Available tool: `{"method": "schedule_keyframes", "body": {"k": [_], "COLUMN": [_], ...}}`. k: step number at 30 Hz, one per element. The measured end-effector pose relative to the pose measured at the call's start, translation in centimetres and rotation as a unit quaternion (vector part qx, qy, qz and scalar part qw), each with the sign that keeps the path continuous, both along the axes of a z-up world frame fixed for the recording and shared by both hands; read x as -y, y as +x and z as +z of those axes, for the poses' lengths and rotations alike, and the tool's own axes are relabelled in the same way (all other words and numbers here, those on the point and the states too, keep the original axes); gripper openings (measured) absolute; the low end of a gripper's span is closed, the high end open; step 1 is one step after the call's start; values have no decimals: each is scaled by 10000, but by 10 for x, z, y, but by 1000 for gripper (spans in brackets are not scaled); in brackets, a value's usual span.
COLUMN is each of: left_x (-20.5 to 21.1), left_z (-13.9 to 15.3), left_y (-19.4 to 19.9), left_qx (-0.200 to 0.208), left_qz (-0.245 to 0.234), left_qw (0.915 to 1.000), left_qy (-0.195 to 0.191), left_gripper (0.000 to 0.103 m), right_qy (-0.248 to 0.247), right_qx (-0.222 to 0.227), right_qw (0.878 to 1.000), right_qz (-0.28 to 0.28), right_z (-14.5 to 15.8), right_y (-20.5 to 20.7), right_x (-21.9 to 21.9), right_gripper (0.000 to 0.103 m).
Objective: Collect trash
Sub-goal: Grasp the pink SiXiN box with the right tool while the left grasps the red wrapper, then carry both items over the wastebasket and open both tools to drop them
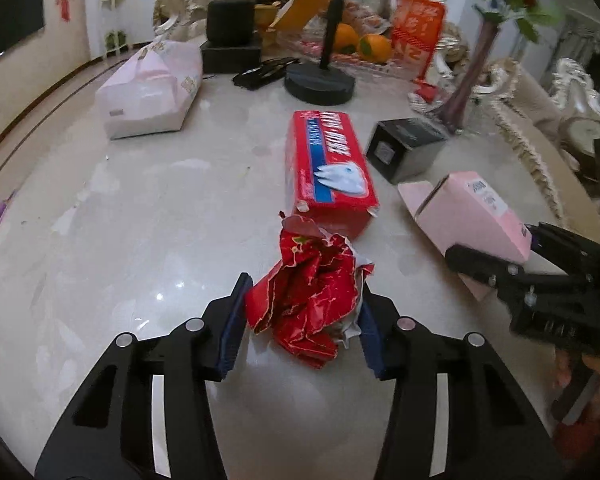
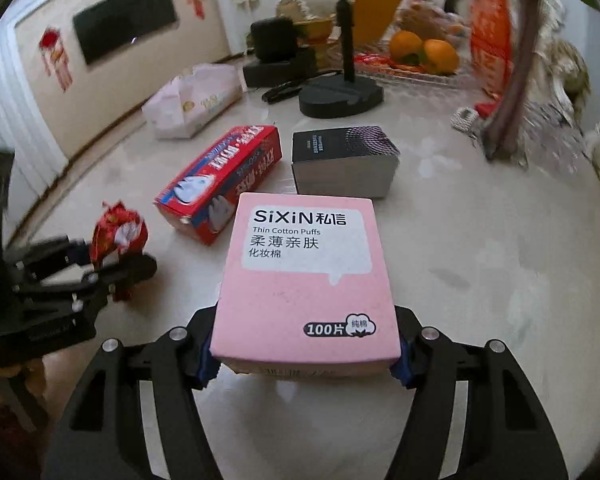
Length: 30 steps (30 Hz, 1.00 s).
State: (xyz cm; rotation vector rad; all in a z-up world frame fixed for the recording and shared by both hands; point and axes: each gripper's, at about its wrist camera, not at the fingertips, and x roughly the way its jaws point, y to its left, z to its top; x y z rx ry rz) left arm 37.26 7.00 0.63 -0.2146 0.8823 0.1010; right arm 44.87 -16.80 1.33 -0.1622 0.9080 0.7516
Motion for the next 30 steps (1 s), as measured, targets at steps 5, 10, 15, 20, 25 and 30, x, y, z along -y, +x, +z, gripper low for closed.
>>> {"method": "schedule_keyframes", "body": {"k": [5, 10, 15, 20, 25, 30], "left_x": [-2, -3, 9, 24, 39, 61], "left_z": [12, 22, 31, 32, 11, -46], "left_y": [-45, -110, -189, -268, -337, -372], "left_qx": [207, 430, 683, 727, 439, -255], "left_qz": [-356, -766, -1274, -1747, -2141, -2436], "left_qw": [9991, 9956, 9885, 9796, 9746, 9689], "left_qy": [-56, -324, -456, -677, -489, -340], "left_gripper": [48, 48, 48, 48, 48, 48], "right_qy": [649, 1218, 1675, 1804, 1485, 846], "right_qx": [-95, -194, -156, -239, -402, -825], "right_qw": [9964, 9879, 9795, 9761, 9809, 9822], "right_qz": [-540, -937, -1105, -1188, -1187, -1463], "right_z": [15, 19, 30, 36, 31, -20], "right_y": [-52, -129, -225, -316, -386, -413], "right_x": [33, 73, 102, 113, 112, 104], "right_gripper": [62, 62, 62, 62, 62, 62]}}
